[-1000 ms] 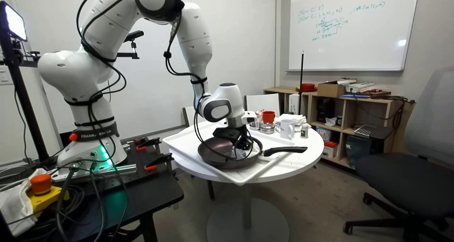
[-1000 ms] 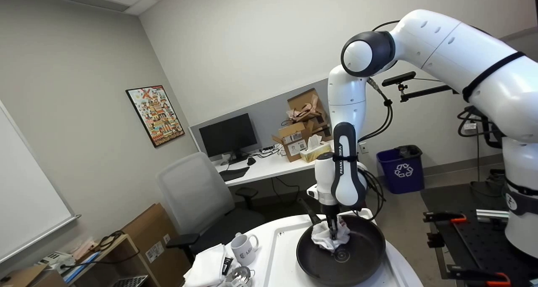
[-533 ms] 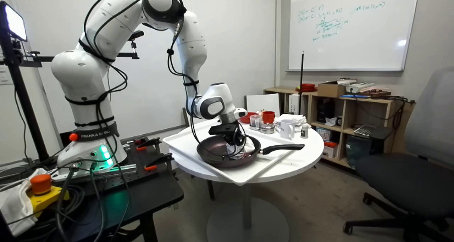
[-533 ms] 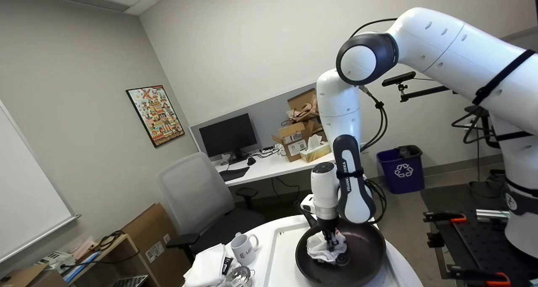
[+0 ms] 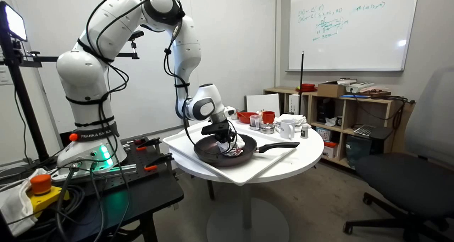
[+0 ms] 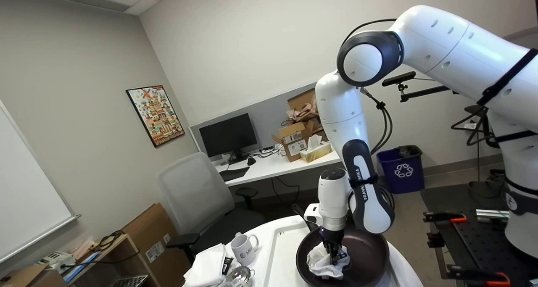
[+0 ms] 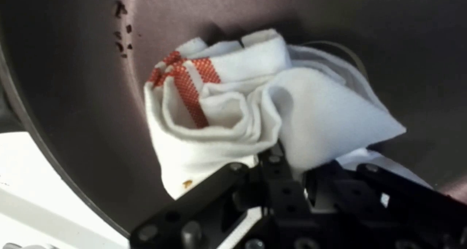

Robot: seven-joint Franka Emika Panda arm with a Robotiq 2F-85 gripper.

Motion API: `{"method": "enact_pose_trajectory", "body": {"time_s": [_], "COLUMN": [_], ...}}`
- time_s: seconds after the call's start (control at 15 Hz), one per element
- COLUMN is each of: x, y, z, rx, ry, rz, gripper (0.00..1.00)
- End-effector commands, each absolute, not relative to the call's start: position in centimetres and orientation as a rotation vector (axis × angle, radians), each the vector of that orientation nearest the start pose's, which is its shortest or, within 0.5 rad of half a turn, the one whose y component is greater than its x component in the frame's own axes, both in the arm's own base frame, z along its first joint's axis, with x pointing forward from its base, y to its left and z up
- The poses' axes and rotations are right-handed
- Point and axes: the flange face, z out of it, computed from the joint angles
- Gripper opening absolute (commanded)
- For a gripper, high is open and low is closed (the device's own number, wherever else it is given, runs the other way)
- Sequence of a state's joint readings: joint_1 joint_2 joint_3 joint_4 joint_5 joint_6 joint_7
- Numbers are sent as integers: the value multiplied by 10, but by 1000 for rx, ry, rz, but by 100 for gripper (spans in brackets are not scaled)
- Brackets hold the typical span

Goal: Wipe the pan with the white towel

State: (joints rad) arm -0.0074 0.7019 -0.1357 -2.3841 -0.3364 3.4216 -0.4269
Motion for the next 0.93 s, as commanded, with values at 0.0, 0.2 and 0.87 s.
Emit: {"method": "enact_pose_trajectory", "body": {"time_s": [0.0, 0.2, 0.87], "x": [430, 418, 393], "y": [-15, -9, -54], "z": [31, 37, 54], "rx": [-2928, -2838, -2936], "ry": [-1213, -1322, -1291], "rz": [-380, -359, -240], "gripper": [3, 3, 3]}}
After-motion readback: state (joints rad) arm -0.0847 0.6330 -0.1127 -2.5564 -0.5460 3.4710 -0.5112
